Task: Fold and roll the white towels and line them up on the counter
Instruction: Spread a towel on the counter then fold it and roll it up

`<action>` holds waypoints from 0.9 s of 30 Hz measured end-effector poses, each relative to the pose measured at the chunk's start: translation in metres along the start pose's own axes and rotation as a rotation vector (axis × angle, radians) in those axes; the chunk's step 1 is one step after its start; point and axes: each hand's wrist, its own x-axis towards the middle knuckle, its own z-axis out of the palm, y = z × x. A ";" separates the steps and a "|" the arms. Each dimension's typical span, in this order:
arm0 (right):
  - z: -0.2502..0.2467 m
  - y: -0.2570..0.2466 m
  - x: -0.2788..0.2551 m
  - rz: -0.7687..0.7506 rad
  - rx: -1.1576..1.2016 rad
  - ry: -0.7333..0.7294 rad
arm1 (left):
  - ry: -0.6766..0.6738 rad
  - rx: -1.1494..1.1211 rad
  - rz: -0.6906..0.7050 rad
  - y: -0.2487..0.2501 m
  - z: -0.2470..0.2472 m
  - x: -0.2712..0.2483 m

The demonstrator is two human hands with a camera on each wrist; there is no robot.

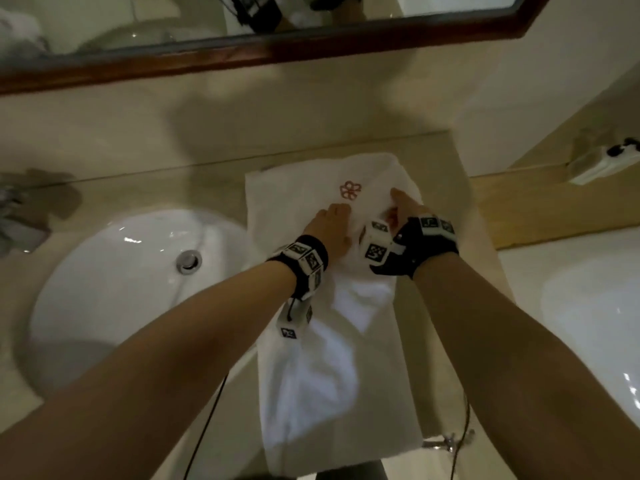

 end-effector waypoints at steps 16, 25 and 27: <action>0.168 -0.047 -0.059 -0.608 -0.675 -0.328 | 0.409 -1.113 -0.592 -0.089 -0.038 -0.053; 0.084 0.025 0.001 -0.349 -1.082 0.192 | 0.193 -0.985 -0.560 -0.084 -0.023 -0.065; 0.074 0.033 0.007 -0.309 -1.035 0.119 | 0.144 -0.933 -0.561 -0.079 -0.023 -0.063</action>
